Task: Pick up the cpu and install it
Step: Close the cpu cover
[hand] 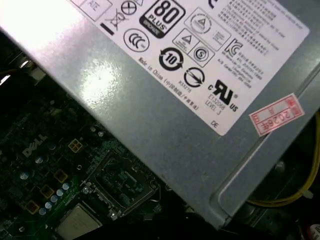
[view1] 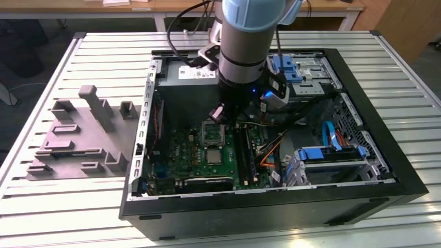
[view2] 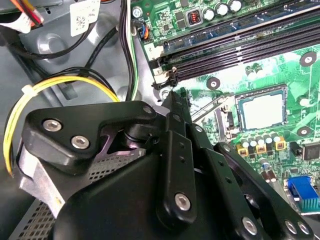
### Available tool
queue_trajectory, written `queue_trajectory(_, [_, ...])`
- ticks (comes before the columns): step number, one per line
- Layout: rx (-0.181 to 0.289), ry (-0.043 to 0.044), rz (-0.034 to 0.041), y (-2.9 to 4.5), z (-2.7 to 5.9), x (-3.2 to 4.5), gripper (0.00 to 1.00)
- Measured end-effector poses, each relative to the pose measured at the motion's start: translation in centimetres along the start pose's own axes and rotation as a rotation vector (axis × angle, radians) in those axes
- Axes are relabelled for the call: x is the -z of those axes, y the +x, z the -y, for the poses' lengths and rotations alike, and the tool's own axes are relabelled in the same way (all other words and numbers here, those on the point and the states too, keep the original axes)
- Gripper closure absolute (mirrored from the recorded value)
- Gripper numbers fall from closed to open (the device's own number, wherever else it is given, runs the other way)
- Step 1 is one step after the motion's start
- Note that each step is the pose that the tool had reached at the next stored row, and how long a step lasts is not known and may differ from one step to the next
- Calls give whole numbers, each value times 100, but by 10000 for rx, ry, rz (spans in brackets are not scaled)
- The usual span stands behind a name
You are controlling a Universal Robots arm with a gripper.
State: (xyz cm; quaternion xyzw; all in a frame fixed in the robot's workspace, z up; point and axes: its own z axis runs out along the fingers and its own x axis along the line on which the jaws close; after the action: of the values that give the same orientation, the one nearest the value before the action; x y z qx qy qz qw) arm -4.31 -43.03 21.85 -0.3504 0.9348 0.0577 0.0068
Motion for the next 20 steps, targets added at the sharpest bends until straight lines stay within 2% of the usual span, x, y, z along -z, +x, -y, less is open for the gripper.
queue_trajectory(3, [12,10,-9,-1,-6,34,89])
queue_trajectory(6, [51,63,-59,-1,-10,56,89])
queue_trajectory(10, [343,217,-238,5,-16,65,89])
queue_trajectory(12, [464,260,-295,7,-17,73,89])
queue_trajectory(20, [519,272,-311,5,-26,134,89])
